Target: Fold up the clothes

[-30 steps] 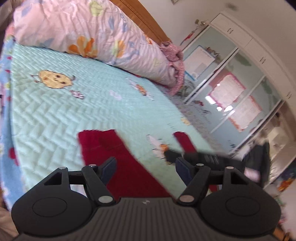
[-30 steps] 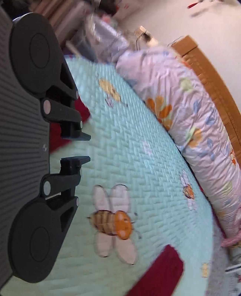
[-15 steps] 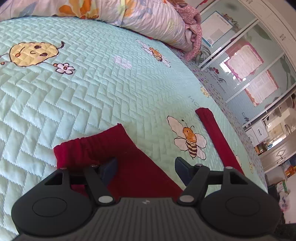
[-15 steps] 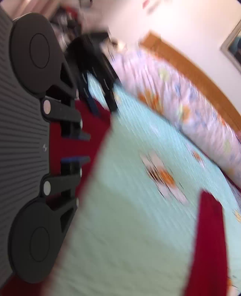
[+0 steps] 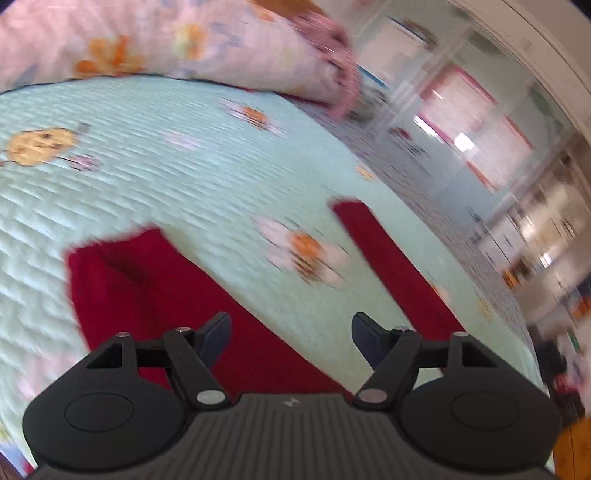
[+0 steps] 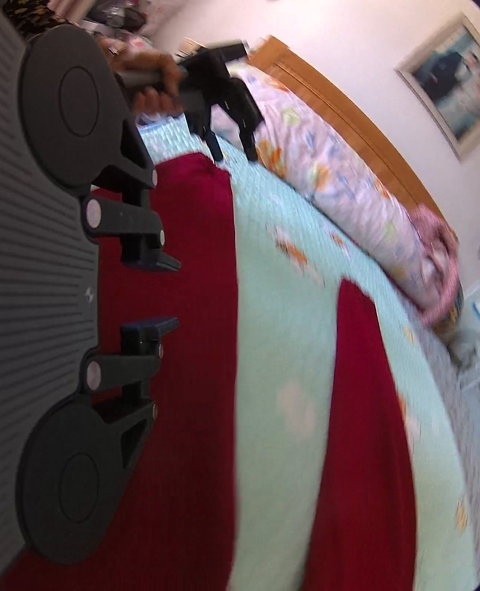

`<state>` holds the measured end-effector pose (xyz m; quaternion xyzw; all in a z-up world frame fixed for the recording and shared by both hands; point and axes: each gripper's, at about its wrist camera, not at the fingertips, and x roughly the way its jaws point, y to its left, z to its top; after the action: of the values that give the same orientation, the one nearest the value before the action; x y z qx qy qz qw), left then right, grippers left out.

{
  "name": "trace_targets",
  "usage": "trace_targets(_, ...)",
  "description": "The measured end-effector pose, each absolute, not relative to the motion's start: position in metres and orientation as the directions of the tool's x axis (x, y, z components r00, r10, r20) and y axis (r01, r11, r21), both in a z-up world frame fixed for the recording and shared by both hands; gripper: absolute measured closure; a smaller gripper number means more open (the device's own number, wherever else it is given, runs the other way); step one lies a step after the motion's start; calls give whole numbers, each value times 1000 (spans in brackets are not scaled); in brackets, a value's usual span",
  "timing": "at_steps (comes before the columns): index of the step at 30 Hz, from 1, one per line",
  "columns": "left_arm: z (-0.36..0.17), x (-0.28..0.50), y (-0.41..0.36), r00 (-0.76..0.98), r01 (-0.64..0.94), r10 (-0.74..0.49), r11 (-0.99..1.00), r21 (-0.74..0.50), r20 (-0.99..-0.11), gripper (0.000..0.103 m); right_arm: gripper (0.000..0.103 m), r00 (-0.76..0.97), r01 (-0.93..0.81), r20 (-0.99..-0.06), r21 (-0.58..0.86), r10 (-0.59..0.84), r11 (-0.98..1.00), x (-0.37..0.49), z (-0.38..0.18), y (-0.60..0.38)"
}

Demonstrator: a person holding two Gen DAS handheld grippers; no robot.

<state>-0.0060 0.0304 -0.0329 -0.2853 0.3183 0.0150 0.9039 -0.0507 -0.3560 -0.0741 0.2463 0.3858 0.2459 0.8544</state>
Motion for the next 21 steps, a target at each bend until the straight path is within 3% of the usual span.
trace_targets(2, -48, -5, -1, 746, -194, -185, 858, -475, -639, 27, 69, 624, -116, -580, 593, 523, 797, -43, -92, -388)
trace_targets(4, -69, -4, -17, 695, -241, -174, 858, -454, -698, 28, 93, 664, -4, -589, 614, 461, 790, -38, -105, -420)
trace_targets(5, -75, -6, -19, 699, -252, -156, 860, -444, -698, 28, 91, 688, 24, -558, 656, 464, 754, -41, -103, -430)
trace_targets(7, -77, -8, -21, 719, -251, -116, 876, -411, -685, 28, 69, 728, 15, -486, 716, 483, 698, -51, -97, -443)
trace_targets(9, -77, -5, -22, 710, -265, -97, 880, -393, -697, 27, 61, 739, -1, -468, 718, 485, 696, -59, -97, -450)
trace_targets(11, -75, 0, -25, 697, -287, -75, 882, -373, -713, 28, 67, 733, 62, -515, 701, 444, 710, -63, -108, -462)
trace_targets(12, -73, 1, -27, 689, -300, -63, 883, -362, -722, 28, 86, 731, 109, -539, 698, 418, 708, -65, -115, -471)
trace_targets(14, -66, -1, -32, 675, -327, -36, 881, -342, -737, 28, 80, 769, 144, -508, 730, 389, 668, -80, -112, -488)
trace_targets(16, -58, -9, -39, 669, -340, -20, 881, -330, -743, 27, 67, 793, 121, -484, 720, 370, 683, -97, -101, -495)
trace_targets(21, -61, -17, -62, 662, -300, -28, 906, -299, -749, 26, 65, 810, 178, -494, 720, 315, 671, -143, -101, -528)
